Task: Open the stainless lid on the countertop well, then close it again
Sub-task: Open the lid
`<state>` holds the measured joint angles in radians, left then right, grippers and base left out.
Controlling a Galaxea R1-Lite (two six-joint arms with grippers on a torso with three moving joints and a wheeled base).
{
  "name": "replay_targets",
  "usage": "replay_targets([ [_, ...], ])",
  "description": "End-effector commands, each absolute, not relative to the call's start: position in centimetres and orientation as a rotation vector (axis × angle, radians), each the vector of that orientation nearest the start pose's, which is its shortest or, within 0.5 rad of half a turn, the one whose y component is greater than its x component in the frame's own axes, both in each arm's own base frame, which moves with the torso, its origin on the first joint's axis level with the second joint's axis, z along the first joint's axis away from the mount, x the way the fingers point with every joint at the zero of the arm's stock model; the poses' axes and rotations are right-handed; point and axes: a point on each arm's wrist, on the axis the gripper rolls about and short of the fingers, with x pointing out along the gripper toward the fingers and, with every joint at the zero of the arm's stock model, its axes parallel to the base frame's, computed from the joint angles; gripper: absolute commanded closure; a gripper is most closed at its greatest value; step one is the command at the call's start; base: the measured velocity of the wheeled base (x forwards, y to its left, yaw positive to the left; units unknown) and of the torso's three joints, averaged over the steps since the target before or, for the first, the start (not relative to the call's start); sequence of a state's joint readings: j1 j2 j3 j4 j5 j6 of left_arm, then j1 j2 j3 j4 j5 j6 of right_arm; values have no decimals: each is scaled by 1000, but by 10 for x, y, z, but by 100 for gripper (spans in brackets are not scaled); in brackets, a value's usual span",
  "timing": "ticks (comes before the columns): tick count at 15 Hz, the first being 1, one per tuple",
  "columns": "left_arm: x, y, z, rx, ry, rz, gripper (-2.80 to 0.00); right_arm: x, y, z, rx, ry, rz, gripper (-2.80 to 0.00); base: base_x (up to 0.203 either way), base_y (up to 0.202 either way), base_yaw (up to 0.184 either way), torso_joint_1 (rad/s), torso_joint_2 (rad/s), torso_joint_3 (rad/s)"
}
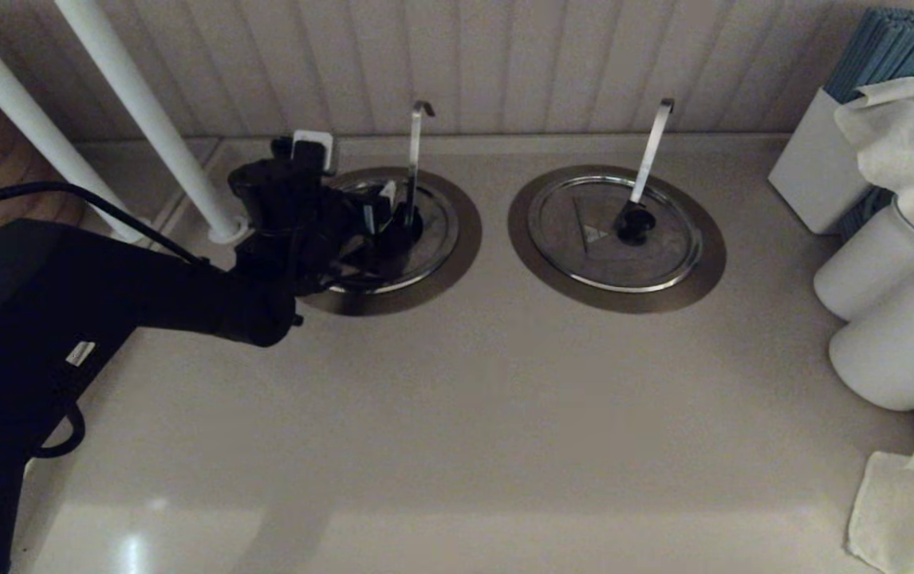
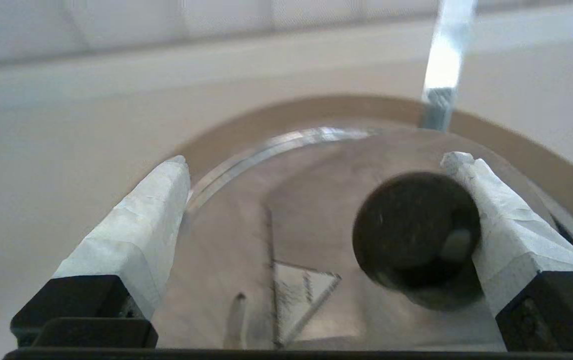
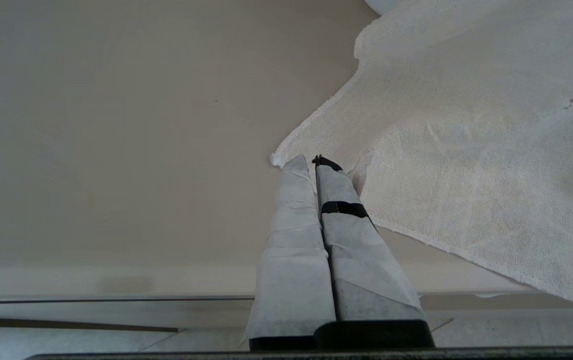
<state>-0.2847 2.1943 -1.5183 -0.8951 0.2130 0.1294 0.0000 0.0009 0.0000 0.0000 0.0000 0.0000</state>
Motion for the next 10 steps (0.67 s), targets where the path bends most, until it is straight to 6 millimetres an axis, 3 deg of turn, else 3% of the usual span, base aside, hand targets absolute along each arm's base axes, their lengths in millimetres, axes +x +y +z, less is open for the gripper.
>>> replay_targets([
  [1,443,-119,216,77,-218,-40,-280,-23,0,76,0,2,0,0,0,0,0,0,0,0],
  [10,449,-94,222,80,-237,8,-280,-23,0,76,0,2,0,0,0,0,0,0,0,0],
])
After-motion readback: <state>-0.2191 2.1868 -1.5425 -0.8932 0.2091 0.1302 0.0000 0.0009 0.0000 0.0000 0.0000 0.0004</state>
